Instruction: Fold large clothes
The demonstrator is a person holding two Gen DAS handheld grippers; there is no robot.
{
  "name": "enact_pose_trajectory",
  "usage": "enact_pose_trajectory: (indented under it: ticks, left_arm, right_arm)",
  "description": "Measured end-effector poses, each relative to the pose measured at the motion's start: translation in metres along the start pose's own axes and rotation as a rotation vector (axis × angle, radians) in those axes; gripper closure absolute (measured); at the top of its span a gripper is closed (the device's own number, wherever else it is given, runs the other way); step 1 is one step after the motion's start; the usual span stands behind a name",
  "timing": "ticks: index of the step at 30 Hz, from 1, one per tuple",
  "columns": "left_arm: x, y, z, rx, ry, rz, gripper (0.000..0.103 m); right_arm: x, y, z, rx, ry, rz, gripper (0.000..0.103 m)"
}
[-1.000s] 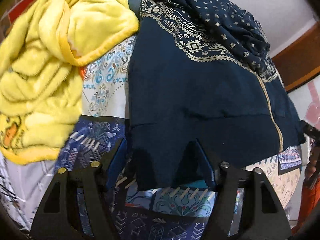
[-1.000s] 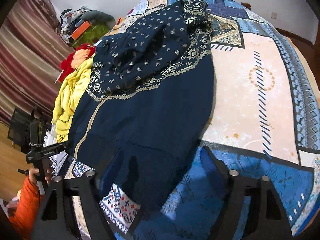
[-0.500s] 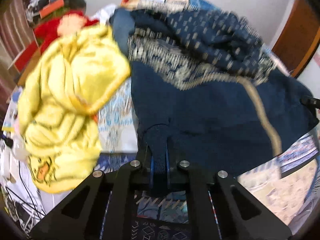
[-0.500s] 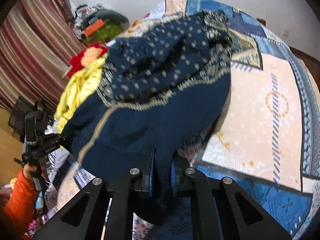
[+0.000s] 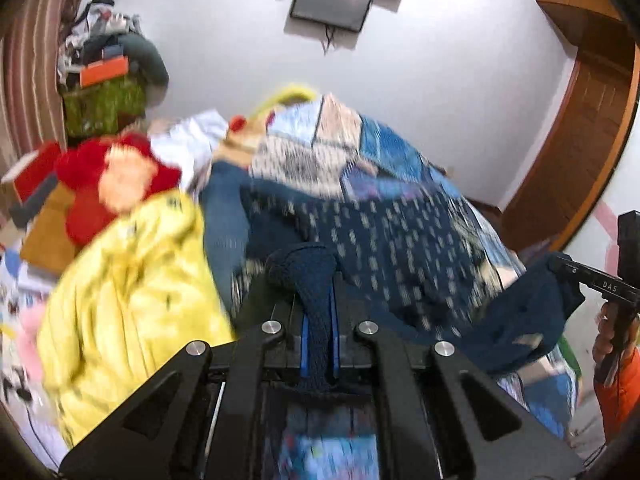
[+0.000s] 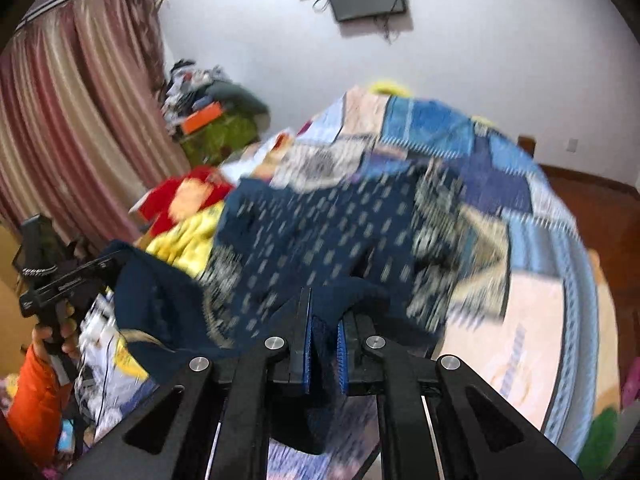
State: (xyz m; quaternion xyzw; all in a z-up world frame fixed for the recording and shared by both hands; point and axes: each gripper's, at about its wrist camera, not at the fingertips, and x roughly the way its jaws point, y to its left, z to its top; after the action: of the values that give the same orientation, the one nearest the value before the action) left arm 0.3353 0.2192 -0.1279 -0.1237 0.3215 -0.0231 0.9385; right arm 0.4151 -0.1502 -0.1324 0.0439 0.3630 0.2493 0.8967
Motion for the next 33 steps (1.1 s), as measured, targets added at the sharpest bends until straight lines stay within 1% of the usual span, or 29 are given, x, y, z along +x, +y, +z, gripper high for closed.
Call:
enact_pose_trajectory:
  ticks: [2, 5, 6, 8, 9, 11, 12, 14, 15, 17, 20, 21, 23, 24, 25, 26, 27, 28, 29, 30, 32, 33]
  left_arm:
    - [0.017, -0.001, 0.024, 0.014, -0.023, 0.032, 0.096]
    - [0.051, 0.004, 0.055, -0.001, -0.038, 0.071, 0.096]
    - [0.060, 0.004, 0.060, -0.006, -0.040, 0.080, 0.096]
    - [0.095, 0.012, 0.074, -0.016, -0.031, 0.119, 0.096]
    - [0.107, 0.014, 0.077, -0.018, -0.023, 0.130, 0.096]
    - [0.149, 0.022, 0.081, -0.015, 0.016, 0.174, 0.096]
    - [0.161, 0.026, 0.080, -0.016, 0.033, 0.183, 0.096]
    - [0.199, 0.035, 0.074, -0.033, 0.091, 0.206, 0.096]
    - [0.217, 0.041, 0.069, -0.044, 0.122, 0.217, 0.096]
    - [0.252, 0.051, 0.058, -0.055, 0.172, 0.243, 0.095]
    - [0.272, 0.056, 0.048, -0.055, 0.192, 0.249, 0.092]
    - [0.277, 0.052, 0.045, -0.010, 0.189, 0.277, 0.089]
    - [0.285, 0.036, 0.038, 0.135, 0.188, 0.348, 0.089]
    - [0.288, 0.023, 0.034, 0.232, 0.189, 0.405, 0.089]
    - [0.288, 0.016, 0.033, 0.276, 0.197, 0.435, 0.089]
    - [0.290, 0.009, 0.032, 0.318, 0.217, 0.465, 0.089]
    - [0.290, 0.008, 0.034, 0.332, 0.232, 0.474, 0.089]
    - [0.289, 0.007, 0.037, 0.342, 0.256, 0.471, 0.089]
    - [0.286, 0.008, 0.042, 0.332, 0.281, 0.450, 0.089]
    - [0.282, 0.010, 0.046, 0.320, 0.295, 0.432, 0.088]
    - [0.265, 0.013, 0.061, 0.257, 0.319, 0.360, 0.078]
    - [0.255, 0.013, 0.067, 0.232, 0.309, 0.338, 0.061]
  right_arm:
    - [0.016, -0.012, 0.025, 0.015, -0.015, -0.019, 0.096]
    - [0.048, -0.027, 0.058, 0.016, -0.028, -0.066, 0.096]
    - [0.063, -0.031, 0.069, 0.009, -0.032, -0.090, 0.096]
    - [0.088, -0.040, 0.084, 0.006, -0.027, -0.122, 0.096]
    - [0.108, -0.047, 0.091, 0.012, -0.018, -0.139, 0.096]
    - [0.137, -0.059, 0.099, 0.023, 0.003, -0.169, 0.096]
    - [0.153, -0.065, 0.102, 0.025, 0.019, -0.188, 0.096]
    - [0.188, -0.078, 0.101, 0.015, 0.054, -0.239, 0.096]
    - [0.202, -0.085, 0.098, 0.011, 0.075, -0.251, 0.096]
    - [0.222, -0.097, 0.091, 0.021, 0.105, -0.245, 0.096]
    - [0.224, -0.106, 0.087, 0.018, 0.094, -0.205, 0.096]
    - [0.220, -0.107, 0.088, 0.007, 0.087, -0.195, 0.096]
    - [0.207, -0.111, 0.094, 0.003, 0.055, -0.186, 0.096]
    - [0.202, -0.113, 0.098, 0.016, 0.053, -0.176, 0.096]
    - [0.194, -0.117, 0.104, 0.044, 0.041, -0.181, 0.096]
    - [0.183, -0.119, 0.109, 0.046, 0.009, -0.282, 0.096]
    - [0.171, -0.119, 0.112, 0.033, -0.025, -0.393, 0.096]
    - [0.157, -0.122, 0.117, 0.024, -0.064, -0.478, 0.096]
    - [0.144, -0.127, 0.121, 0.035, -0.077, -0.477, 0.096]
    - [0.129, -0.133, 0.125, 0.060, -0.077, -0.424, 0.096]
    - [0.110, -0.135, 0.126, 0.057, -0.065, -0.347, 0.096]
    - [0.100, -0.130, 0.125, 0.023, -0.056, -0.328, 0.096]
